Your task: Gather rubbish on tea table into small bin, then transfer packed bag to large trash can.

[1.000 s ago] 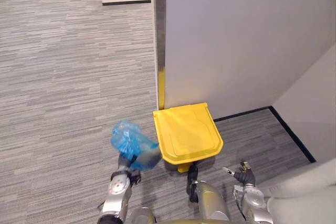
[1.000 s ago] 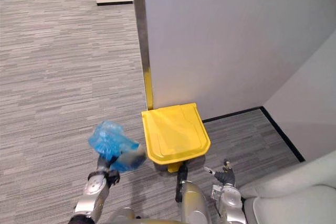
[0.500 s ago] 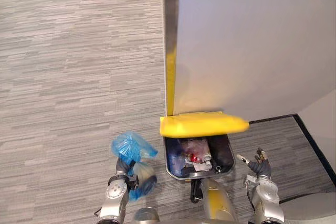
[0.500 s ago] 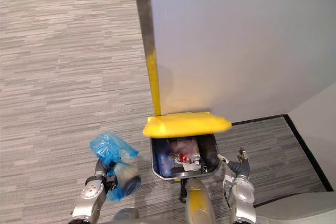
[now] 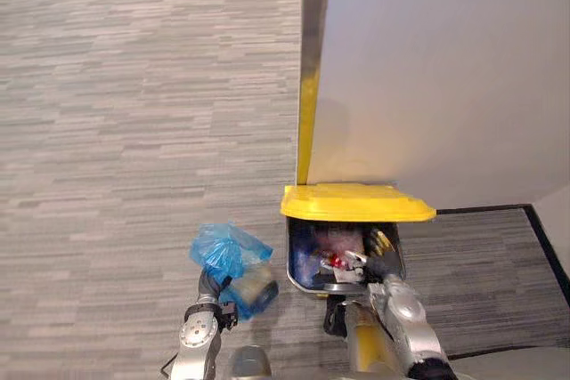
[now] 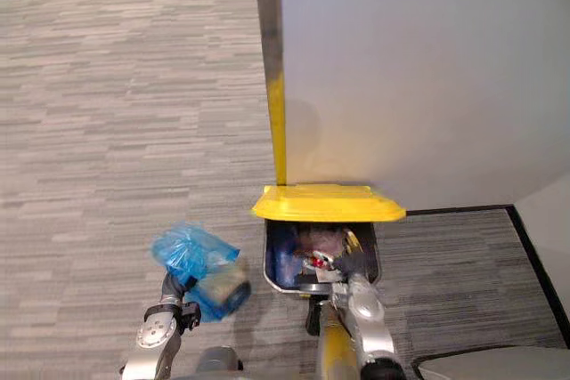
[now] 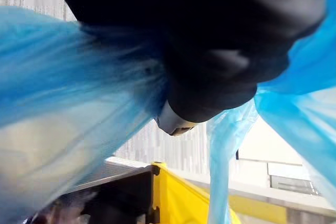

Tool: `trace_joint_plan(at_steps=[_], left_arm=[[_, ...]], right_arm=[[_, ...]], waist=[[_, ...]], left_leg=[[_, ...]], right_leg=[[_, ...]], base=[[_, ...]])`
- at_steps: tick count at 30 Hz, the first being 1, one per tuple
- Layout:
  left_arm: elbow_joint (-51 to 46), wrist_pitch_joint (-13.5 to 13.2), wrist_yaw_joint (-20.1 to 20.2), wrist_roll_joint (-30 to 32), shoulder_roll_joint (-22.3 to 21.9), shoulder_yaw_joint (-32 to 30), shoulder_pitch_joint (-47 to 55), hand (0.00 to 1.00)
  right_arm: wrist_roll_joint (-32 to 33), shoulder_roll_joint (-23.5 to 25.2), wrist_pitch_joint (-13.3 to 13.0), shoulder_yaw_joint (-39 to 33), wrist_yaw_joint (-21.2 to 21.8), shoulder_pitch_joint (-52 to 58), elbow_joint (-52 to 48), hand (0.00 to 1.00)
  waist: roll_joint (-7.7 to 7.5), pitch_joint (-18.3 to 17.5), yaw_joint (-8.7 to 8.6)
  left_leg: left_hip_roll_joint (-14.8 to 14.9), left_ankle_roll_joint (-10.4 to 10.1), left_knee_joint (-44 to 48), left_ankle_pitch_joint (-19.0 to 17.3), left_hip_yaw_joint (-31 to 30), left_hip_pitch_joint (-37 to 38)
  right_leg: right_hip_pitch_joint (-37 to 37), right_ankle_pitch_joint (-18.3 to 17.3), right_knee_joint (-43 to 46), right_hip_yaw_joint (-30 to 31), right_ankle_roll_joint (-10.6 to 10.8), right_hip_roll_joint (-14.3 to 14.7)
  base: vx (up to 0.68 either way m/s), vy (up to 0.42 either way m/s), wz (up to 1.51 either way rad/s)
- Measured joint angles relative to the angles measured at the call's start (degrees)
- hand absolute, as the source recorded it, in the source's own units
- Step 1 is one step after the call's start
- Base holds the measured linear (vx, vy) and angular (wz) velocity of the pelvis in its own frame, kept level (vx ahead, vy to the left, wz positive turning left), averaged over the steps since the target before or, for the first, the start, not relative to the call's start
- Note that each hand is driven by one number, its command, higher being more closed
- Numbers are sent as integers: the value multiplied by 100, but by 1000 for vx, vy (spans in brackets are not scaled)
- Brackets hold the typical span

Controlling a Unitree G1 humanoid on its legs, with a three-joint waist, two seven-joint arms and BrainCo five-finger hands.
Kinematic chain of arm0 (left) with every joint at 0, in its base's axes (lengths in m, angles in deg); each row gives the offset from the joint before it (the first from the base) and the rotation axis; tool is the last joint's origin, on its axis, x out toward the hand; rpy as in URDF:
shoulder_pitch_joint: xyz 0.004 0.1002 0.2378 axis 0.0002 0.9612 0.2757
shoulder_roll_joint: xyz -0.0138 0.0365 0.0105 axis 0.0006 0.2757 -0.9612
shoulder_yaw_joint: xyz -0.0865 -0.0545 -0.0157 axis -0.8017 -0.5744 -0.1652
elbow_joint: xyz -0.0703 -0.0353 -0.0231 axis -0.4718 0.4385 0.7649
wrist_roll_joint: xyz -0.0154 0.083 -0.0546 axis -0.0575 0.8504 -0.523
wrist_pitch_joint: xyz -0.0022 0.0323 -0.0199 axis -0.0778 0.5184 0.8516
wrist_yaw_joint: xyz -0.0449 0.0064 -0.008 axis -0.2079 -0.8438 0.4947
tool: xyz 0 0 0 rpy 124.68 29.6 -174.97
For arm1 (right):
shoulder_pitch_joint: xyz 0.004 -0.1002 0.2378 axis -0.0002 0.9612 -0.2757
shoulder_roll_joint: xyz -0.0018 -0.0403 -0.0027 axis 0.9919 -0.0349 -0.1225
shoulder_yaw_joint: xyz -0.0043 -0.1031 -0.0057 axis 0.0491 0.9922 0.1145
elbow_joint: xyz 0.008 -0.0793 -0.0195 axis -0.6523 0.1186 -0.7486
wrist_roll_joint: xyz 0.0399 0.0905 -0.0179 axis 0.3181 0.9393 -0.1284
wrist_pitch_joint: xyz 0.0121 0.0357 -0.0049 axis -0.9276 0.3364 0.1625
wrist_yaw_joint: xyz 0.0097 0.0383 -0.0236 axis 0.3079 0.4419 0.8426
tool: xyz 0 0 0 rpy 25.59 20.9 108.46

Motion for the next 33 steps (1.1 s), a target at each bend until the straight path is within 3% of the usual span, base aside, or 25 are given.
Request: trace_joint_plan(at_steps=[2, 5, 9, 10, 17, 27, 33], left_arm=[[-49, -23, -18, -2, 1, 28, 0, 100], [-128, -79, -108, -6, 79, 39, -27, 100], [-116, -120, -144, -84, 293, 60, -45, 100], [-14, -131, -150, -148, 365, 83, -130, 100], [543, -249, -231, -305, 467, 329, -702, 100], [552, -313, -92, -440, 666, 716, -917, 100], [387, -332, -95, -466, 741, 888, -1238, 100]], right_arm=[[-77, -179, -29, 101, -16, -255, -96, 0], [-194, -472, -30, 154, -14, -768, -108, 0], [-202, -898, -16, 178, 11, -1442, -35, 0], [-201, -1205, -18, 243, 10, -1839, 166, 0], [-152, -2007, -51, 372, 8, -2928, 1142, 0], [-130, -2240, -43, 375, 11, -3170, 1681, 0], [-179, -2226, -37, 369, 12, -3198, 1884, 0]], waist=[[-8, 5, 103], [-55, 35, 222], [-211, 135, 241], [-245, 164, 249], [-320, 372, 194], [-325, 650, 149], [-319, 718, 67]], left_leg=[[5, -2, 10, -8, -8, -136], [70, -34, 152, -121, -177, -379], [124, -35, 175, -121, -457, -626], [153, -37, 159, -120, -497, -687], [192, -117, -59, -47, -714, -663], [199, -109, -52, -35, -806, -709], [129, -247, 3, 42, -812, -766]], right_leg=[[-61, 69, -76, -53, 42, -22], [-104, 228, -214, -92, 275, 13], [-112, 441, -610, 40, 213, 233], [-114, 555, -781, 79, 179, 356], [-111, 625, -1025, 92, 127, 621], [-101, 648, -1064, 70, 166, 656], [-101, 644, -1032, 62, 170, 567]], base=[[-126, -63, 22], [-128, -60, 18], [-98, -97, 10], [-39, -73, -10], [-4, -68, -10], [14, -2, 1], [28, 43, 6]])
